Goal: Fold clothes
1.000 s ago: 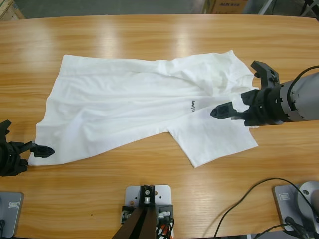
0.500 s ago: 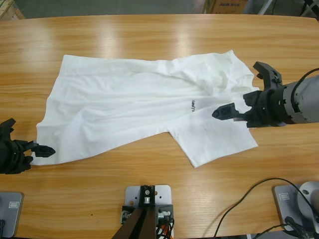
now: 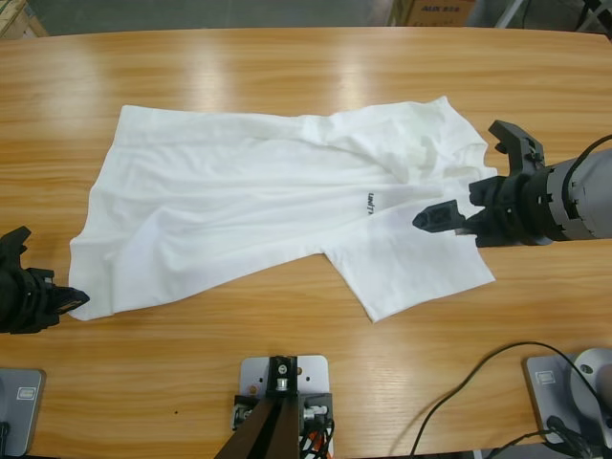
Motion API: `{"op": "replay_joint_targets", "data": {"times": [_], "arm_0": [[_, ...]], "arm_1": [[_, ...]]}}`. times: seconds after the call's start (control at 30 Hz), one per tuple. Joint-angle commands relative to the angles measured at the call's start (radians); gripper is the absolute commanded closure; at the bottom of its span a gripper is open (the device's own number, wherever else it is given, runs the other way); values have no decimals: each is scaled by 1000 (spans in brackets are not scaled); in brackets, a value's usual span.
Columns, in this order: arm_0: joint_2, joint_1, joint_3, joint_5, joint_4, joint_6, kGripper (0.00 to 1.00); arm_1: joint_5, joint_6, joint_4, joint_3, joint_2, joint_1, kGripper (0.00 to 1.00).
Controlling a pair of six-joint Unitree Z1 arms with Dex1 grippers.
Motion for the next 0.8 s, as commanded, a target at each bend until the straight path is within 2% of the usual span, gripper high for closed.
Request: {"op": "replay_joint_targets", "data": {"times": [0.03, 0.07, 0.13, 0.37, 0.47, 0.53, 0.6, 0.63, 0.8], "arm_0": [[13, -10, 13, 18, 2, -8, 1000], [10, -10, 12, 18, 1, -8, 1000], [-4, -10, 11, 18, 1, -8, 1000], [-219, -11, 10, 64, 1, -3, 1000], [-270, -10, 13, 65, 6, -4, 1000], [-287, -10, 17, 65, 12, -5, 1000], [-299, -10, 19, 65, 22, -3, 1000], [-301, -10, 19, 65, 24, -3, 1000], [-300, -10, 19, 65, 30, -2, 1000]], "arm_1": [[-2, -2, 6, 29, -33, 9, 184], [-1, -2, 6, 29, -34, 9, 188], [-3, -2, 6, 29, -38, 9, 277], [12, -11, 5, 21, -53, 7, 280], [19, -4, 37, 23, -41, -48, 278], [23, 9, 51, 32, -44, -93, 254], [52, 40, 50, 48, -26, -153, 140], [64, 44, 49, 47, -6, -174, 119], [103, 48, 49, 45, 119, -204, 124]]}}
